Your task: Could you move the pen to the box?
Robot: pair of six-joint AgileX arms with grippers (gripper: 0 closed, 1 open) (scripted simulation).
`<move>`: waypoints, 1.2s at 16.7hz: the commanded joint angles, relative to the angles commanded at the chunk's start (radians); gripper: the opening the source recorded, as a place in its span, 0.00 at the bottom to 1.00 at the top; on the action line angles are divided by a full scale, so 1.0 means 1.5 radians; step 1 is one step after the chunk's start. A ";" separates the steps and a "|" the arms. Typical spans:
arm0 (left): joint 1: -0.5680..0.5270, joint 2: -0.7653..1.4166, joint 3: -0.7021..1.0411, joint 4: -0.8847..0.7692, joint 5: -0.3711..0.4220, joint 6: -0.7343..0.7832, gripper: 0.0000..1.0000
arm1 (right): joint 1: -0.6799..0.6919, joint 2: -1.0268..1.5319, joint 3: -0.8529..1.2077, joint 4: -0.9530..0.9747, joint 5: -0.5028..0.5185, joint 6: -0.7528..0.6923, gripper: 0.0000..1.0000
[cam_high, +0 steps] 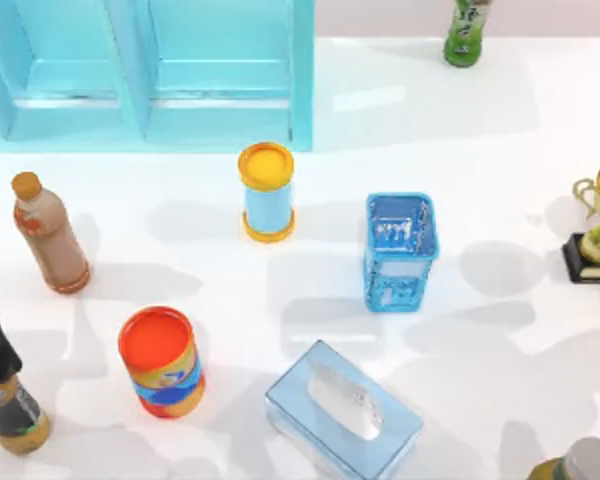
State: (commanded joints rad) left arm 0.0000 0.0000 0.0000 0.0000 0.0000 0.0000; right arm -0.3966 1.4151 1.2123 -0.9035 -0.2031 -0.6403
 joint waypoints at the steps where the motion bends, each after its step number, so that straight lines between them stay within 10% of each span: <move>1: 0.000 0.000 0.000 0.000 0.000 0.000 1.00 | 0.000 0.000 -0.001 0.001 0.000 0.000 0.00; 4: 0.000 0.000 0.000 0.000 0.000 0.000 1.00 | 0.000 0.000 -0.001 0.001 0.000 0.000 0.00; 17: 0.000 0.000 0.000 0.000 0.000 0.000 1.00 | 0.000 0.000 -0.001 0.001 0.000 0.000 0.98; 20: 0.000 0.000 0.000 0.000 0.000 0.000 1.00 | 0.000 0.000 -0.001 0.001 0.000 0.000 1.00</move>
State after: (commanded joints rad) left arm 0.0000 0.0000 0.0000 0.0000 0.0000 0.0000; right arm -0.3966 1.4156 1.2110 -0.9021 -0.2030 -0.6402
